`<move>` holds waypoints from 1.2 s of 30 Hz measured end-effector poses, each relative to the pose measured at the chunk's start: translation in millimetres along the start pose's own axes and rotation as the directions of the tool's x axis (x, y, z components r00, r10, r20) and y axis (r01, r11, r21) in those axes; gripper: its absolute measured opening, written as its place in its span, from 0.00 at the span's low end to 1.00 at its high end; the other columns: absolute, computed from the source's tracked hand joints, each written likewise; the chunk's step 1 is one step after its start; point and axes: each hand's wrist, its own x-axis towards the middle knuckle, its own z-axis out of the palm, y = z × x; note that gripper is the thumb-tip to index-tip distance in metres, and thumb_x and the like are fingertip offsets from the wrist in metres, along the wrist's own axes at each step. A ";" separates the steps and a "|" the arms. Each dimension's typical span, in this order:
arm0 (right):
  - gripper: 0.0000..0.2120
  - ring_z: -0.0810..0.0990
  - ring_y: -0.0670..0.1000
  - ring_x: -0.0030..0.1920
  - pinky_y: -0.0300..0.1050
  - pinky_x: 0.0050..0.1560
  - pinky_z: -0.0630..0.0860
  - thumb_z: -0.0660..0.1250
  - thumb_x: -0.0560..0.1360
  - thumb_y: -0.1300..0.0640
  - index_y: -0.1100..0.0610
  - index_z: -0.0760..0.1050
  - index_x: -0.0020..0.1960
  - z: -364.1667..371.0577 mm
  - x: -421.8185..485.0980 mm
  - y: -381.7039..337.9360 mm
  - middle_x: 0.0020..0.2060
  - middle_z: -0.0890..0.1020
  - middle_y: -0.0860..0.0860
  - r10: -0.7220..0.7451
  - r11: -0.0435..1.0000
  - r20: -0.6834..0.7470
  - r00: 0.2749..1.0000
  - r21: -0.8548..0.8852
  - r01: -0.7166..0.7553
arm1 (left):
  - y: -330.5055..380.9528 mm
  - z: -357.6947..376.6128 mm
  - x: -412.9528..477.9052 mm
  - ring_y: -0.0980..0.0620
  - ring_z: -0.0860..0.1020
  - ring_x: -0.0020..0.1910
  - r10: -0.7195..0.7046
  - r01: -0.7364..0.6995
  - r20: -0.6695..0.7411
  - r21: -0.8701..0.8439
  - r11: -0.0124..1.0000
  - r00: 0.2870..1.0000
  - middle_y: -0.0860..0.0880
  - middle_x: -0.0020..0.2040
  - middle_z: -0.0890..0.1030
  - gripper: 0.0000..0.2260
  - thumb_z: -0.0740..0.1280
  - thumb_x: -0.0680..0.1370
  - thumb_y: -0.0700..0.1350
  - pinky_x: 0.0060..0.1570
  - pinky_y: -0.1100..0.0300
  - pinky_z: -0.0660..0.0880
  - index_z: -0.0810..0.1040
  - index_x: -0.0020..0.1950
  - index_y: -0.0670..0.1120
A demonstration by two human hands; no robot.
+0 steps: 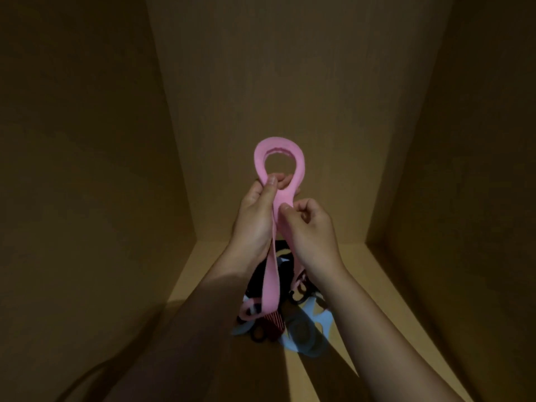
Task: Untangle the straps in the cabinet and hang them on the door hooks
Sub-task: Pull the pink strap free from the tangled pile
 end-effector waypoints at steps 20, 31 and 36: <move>0.03 0.74 0.38 0.32 0.31 0.31 0.71 0.63 0.76 0.61 0.55 0.68 0.47 -1.8 12.1 -24.9 0.38 0.75 0.48 -0.114 0.993 0.042 0.993 0.023 0.114 | 48.8 31.5 22.2 0.54 0.82 0.41 0.016 0.000 0.118 -0.131 0.991 0.993 0.44 0.45 0.82 0.08 0.56 0.81 0.42 0.41 0.63 0.79 0.74 0.49 0.43; 0.06 0.74 0.48 0.37 0.38 0.33 0.69 0.63 0.74 0.62 0.54 0.69 0.49 -4.0 8.4 -5.4 0.40 0.77 0.53 -0.032 0.947 0.155 0.987 -0.311 0.079 | 50.1 44.7 24.1 0.51 0.82 0.42 -0.004 0.034 0.165 -0.182 0.983 0.986 0.40 0.52 0.79 0.08 0.56 0.81 0.41 0.51 0.60 0.77 0.74 0.51 0.41; 0.04 0.72 0.46 0.33 0.38 0.31 0.68 0.63 0.75 0.61 0.57 0.71 0.49 -15.4 13.8 -5.9 0.34 0.73 0.48 -0.091 0.892 0.071 0.993 -0.438 0.113 | 45.6 36.7 32.8 0.50 0.80 0.47 -0.040 0.055 0.090 -0.169 0.984 0.995 0.42 0.50 0.80 0.10 0.57 0.81 0.42 0.50 0.59 0.76 0.74 0.58 0.41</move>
